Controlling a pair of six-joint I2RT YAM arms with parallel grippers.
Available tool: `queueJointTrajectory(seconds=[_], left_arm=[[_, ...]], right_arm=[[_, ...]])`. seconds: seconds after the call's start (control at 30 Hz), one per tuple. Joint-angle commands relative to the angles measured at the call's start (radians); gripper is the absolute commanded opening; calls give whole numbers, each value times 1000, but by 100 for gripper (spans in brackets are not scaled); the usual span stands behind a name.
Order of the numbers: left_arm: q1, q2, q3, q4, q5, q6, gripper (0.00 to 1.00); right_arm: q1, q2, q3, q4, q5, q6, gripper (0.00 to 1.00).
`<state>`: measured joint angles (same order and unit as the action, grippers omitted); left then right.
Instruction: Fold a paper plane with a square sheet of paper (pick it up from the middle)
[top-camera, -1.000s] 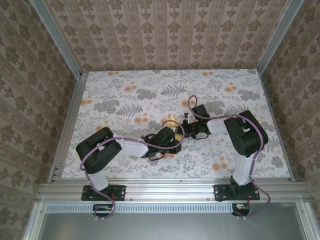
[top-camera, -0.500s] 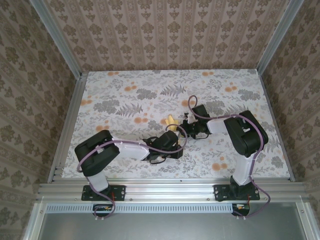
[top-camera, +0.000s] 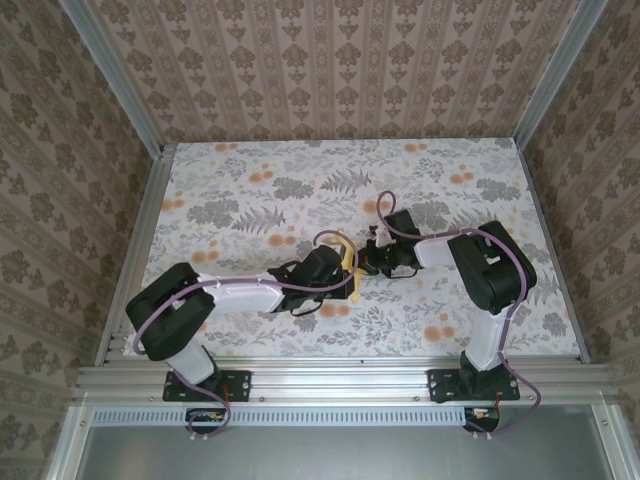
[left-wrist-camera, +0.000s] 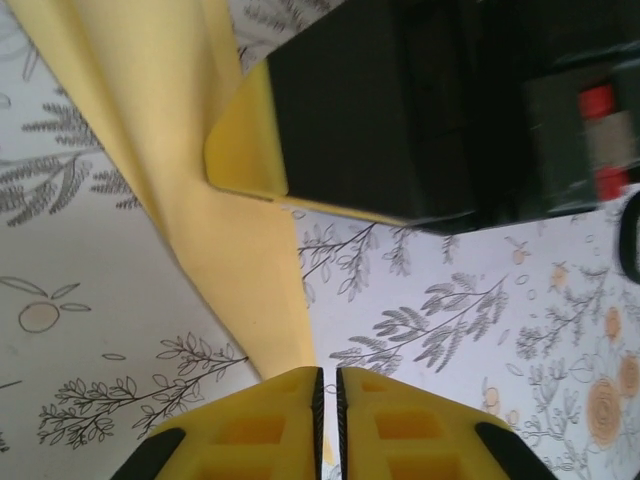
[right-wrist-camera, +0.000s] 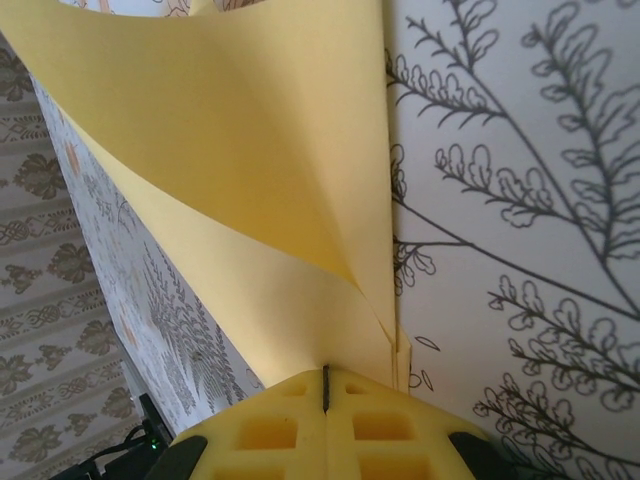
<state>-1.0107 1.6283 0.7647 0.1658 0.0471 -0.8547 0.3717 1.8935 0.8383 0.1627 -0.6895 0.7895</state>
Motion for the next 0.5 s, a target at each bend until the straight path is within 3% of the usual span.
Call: queueJointTrajectory(seconds=[0.0, 0.2, 0.47], left_arm=[[5, 49, 21, 25, -1, -26, 13], [22, 63, -3, 55, -21, -65, 11], [73, -88, -128, 54, -90, -129, 14]], right_arm=[[4, 110, -69, -114, 171, 26, 4], [11, 69, -113, -64, 155, 91, 4], [119, -34, -226, 79, 246, 340, 4]])
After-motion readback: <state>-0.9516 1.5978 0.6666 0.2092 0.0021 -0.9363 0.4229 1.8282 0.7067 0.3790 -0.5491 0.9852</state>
